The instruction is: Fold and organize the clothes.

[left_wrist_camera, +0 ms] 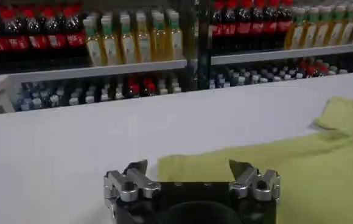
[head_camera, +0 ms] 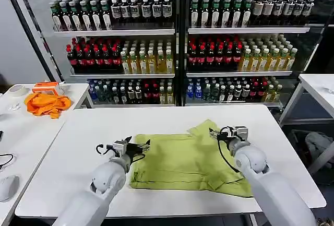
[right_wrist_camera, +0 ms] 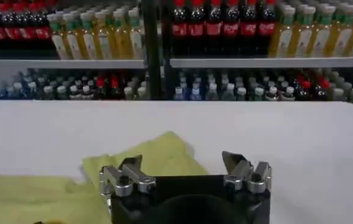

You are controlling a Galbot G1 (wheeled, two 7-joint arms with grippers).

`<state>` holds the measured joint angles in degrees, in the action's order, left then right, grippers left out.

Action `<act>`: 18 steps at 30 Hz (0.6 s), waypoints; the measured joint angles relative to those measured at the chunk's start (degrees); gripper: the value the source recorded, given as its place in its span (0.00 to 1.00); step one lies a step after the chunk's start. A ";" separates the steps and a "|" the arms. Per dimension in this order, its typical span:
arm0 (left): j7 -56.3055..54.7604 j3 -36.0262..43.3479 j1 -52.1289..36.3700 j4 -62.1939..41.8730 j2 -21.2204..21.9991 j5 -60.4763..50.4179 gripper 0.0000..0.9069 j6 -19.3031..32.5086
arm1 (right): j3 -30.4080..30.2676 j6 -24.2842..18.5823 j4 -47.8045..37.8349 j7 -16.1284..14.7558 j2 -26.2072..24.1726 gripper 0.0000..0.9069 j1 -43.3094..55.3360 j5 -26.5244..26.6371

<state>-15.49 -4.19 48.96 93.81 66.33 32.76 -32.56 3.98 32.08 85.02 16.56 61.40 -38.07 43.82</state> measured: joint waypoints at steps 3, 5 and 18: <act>-0.20 0.40 -1.80 -2.07 0.51 0.46 1.00 -0.12 | -0.64 0.30 -2.64 0.13 1.01 1.00 1.95 0.71; -0.21 0.67 -2.69 -3.40 0.93 0.83 1.00 -0.18 | -1.05 0.45 -4.23 0.17 1.76 1.00 2.90 1.25; -1.30 1.95 -5.04 -7.07 1.84 3.06 0.21 -0.41 | -4.50 0.97 -11.89 0.73 5.30 0.00 7.41 4.74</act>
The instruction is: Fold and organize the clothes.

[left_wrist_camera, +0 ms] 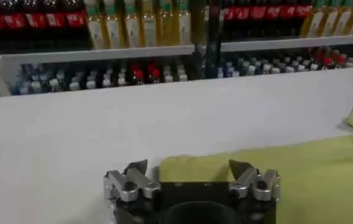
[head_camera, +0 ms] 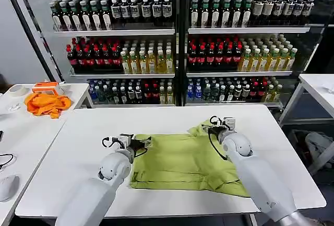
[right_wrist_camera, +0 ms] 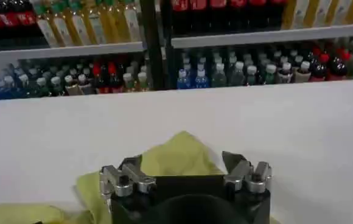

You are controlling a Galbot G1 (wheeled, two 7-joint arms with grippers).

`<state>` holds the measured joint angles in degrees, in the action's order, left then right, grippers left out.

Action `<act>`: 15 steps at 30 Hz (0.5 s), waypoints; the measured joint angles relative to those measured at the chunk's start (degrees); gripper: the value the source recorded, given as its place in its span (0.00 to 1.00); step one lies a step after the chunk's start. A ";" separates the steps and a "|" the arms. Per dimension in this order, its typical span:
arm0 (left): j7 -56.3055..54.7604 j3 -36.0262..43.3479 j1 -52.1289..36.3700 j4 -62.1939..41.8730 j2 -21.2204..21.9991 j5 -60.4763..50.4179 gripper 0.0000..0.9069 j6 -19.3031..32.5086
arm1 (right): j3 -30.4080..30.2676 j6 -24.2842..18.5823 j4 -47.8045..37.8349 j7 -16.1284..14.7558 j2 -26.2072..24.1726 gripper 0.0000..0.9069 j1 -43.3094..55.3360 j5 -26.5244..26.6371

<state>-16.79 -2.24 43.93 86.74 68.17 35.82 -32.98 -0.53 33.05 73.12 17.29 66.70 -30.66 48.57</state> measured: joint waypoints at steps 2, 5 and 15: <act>-0.08 0.11 0.00 -0.16 -0.01 0.38 0.11 0.00 | -0.47 -0.10 -0.66 0.10 0.08 0.00 0.31 0.38; -0.13 0.15 0.07 -0.17 -0.25 1.06 0.07 -0.01 | -0.92 -0.15 -1.25 0.44 0.42 0.00 0.54 0.96; 0.06 -0.04 0.96 0.02 -0.09 1.91 0.03 0.09 | -1.53 -0.15 -2.36 1.43 0.57 0.00 0.68 2.83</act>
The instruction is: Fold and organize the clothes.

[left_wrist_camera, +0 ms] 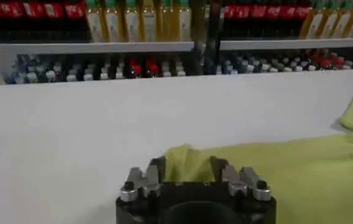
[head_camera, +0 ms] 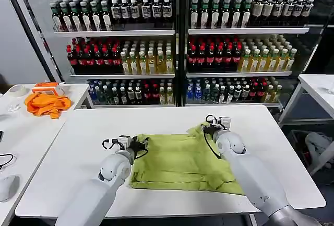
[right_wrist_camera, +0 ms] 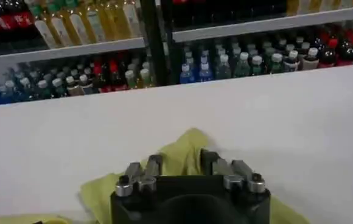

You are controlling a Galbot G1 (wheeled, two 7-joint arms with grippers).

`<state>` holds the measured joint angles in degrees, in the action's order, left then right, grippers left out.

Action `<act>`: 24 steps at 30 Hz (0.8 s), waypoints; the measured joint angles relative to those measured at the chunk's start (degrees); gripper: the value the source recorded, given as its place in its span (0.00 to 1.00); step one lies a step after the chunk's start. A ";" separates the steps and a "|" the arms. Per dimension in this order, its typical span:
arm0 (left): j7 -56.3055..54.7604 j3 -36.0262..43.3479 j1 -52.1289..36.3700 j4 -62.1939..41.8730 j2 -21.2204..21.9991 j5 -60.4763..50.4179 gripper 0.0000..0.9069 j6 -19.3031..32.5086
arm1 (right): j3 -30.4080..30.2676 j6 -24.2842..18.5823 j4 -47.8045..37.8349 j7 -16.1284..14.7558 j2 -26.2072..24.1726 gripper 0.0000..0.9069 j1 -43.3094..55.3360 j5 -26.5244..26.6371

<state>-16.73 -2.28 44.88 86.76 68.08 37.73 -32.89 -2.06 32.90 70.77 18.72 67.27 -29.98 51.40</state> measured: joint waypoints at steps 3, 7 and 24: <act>0.23 -0.08 0.19 -0.10 0.09 0.29 0.02 0.03 | 0.15 0.01 -0.10 0.12 0.04 0.00 -0.13 0.21; 0.33 -0.24 0.42 -0.11 0.11 0.47 0.02 0.05 | 0.45 0.01 0.07 0.35 0.52 0.00 -0.35 -0.05; 1.40 -1.42 2.16 6.63 -2.33 0.67 0.02 1.84 | 3.20 -2.07 8.82 -0.47 -2.20 0.00 -3.44 -1.18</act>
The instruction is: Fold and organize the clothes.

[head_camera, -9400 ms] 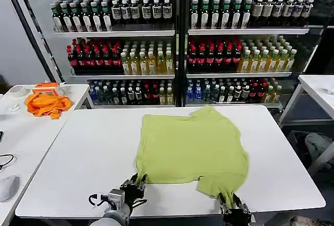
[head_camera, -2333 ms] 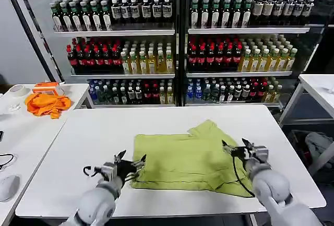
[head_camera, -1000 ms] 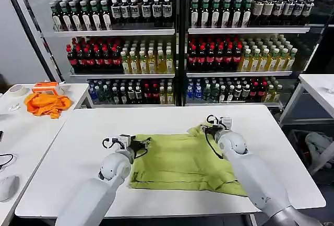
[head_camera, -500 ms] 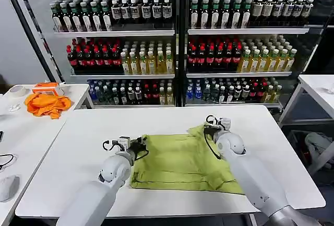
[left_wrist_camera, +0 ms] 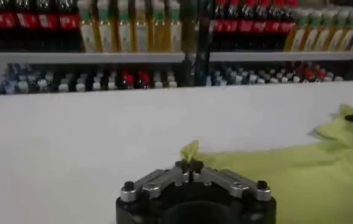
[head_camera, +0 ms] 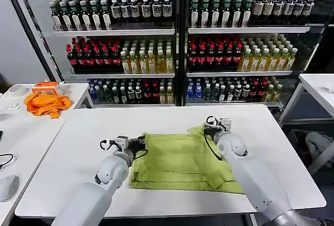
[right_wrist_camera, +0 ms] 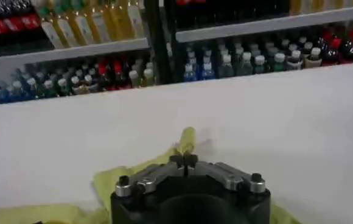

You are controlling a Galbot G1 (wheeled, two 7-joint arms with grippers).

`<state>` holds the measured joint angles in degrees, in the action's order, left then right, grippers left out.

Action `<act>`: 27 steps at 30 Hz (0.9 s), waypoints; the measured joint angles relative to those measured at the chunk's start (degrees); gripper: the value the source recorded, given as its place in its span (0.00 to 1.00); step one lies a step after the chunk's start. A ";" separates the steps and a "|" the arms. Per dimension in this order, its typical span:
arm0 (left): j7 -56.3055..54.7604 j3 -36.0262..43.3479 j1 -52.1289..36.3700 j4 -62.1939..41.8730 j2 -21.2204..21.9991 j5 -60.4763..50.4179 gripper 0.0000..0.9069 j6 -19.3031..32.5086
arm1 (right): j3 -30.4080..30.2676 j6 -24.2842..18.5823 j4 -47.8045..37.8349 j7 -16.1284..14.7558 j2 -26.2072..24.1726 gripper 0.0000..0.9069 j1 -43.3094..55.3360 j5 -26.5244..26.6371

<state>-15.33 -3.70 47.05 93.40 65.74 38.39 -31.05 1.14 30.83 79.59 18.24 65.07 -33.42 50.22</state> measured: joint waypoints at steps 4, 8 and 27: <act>0.11 -0.55 0.49 2.55 -0.87 0.18 0.02 0.21 | 1.84 0.04 4.34 -0.01 -1.56 0.00 -2.06 0.42; -0.04 -1.16 1.20 4.98 -1.61 0.43 0.02 0.20 | 4.15 0.22 8.80 0.05 -3.50 0.00 -4.52 1.12; 1.39 -5.15 11.37 16.35 -4.80 0.08 0.02 -0.68 | 19.84 1.57 31.93 0.32 -10.06 0.00 -26.47 2.85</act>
<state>-13.94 -8.85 58.42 109.75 60.95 38.48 -31.73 20.98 32.40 111.52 18.56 55.00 -59.89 53.07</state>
